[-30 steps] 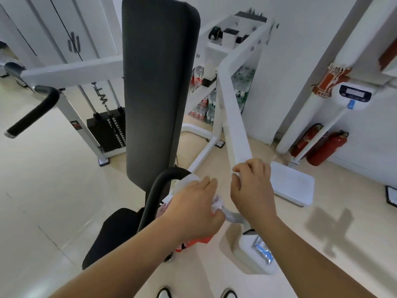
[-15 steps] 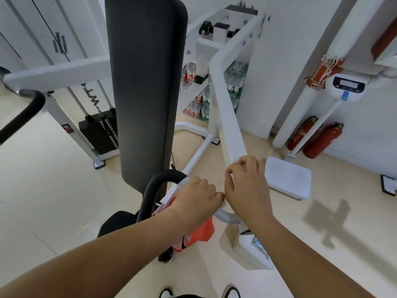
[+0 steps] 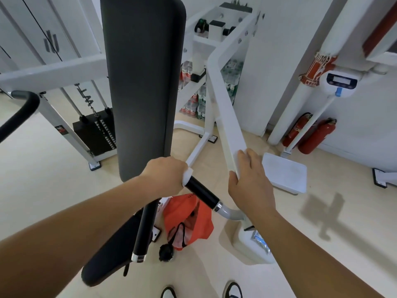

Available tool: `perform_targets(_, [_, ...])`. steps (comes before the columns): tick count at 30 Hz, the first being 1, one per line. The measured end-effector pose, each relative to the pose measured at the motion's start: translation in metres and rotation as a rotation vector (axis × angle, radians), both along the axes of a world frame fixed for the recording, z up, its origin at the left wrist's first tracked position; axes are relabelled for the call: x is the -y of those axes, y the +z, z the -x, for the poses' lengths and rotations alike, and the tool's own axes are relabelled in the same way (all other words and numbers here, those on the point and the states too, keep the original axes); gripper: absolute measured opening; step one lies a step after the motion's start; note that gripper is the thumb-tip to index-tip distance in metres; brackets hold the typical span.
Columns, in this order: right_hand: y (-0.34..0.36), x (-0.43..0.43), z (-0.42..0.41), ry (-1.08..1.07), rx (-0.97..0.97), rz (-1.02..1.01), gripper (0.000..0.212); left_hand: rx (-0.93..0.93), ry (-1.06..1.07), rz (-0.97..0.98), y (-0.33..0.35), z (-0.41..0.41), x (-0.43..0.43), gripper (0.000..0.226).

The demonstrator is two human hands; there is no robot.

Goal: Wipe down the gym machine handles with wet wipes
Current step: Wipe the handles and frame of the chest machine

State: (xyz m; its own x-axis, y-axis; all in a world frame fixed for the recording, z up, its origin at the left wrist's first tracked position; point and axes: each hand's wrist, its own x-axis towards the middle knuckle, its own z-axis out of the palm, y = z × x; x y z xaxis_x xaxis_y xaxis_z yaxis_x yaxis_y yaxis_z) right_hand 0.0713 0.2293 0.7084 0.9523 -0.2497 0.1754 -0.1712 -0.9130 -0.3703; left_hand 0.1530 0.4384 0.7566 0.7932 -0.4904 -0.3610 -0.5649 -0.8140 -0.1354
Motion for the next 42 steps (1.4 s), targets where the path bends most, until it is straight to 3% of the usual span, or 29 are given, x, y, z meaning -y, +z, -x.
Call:
perform_targets(2, [0.0,-0.002,-0.001,-0.012,0.002,0.024,0.047,0.049,-0.001,-0.053,-0.007,0.005,0.012,0.022])
perform_targets(7, [0.001,-0.004,-0.003,-0.049,-0.046,0.065,0.049,-0.02,-0.348,-0.161,-0.036,0.046,0.078,0.008])
perform_targets(12, [0.001,-0.005,-0.002,-0.09,-0.066,0.059,0.052,0.07,-0.516,0.007,-0.035,0.045,0.064,0.014])
perform_targets(15, [0.001,-0.008,-0.002,-0.09,-0.062,0.068,0.052,0.11,-0.419,0.078,-0.025,0.027,0.035,0.016])
perform_targets(20, [-0.003,-0.009,0.0,-0.224,-0.098,0.067,0.059,-0.035,0.027,0.192,-0.002,0.0,-0.014,0.025])
perform_targets(22, [-0.004,-0.01,-0.002,-0.24,-0.109,0.054,0.063,0.025,0.044,0.098,-0.004,0.007,-0.003,0.024])
perform_targets(25, [-0.005,-0.01,-0.004,-0.233,-0.116,0.056,0.065,0.107,-0.118,-0.042,-0.017,0.022,0.036,0.013])
perform_targets(28, [-0.002,-0.009,-0.005,-0.235,-0.131,0.047,0.065,0.03,-0.383,-0.119,-0.027,0.047,0.073,0.016])
perform_targets(33, [-0.002,-0.009,-0.006,-0.239,-0.156,0.047,0.065,0.106,-0.552,0.022,-0.036,0.049,0.061,0.017])
perform_targets(36, [-0.002,-0.01,-0.003,-0.241,-0.145,0.04,0.064,0.158,-0.387,0.115,-0.025,0.028,0.031,0.017])
perform_targets(40, [-0.003,-0.009,-0.002,-0.243,-0.136,0.027,0.063,-0.15,0.118,0.307,-0.012,-0.006,-0.019,0.012])
perform_targets(42, [-0.003,-0.009,-0.004,-0.24,-0.135,0.036,0.064,-0.149,0.22,0.363,-0.017,-0.002,-0.024,0.017])
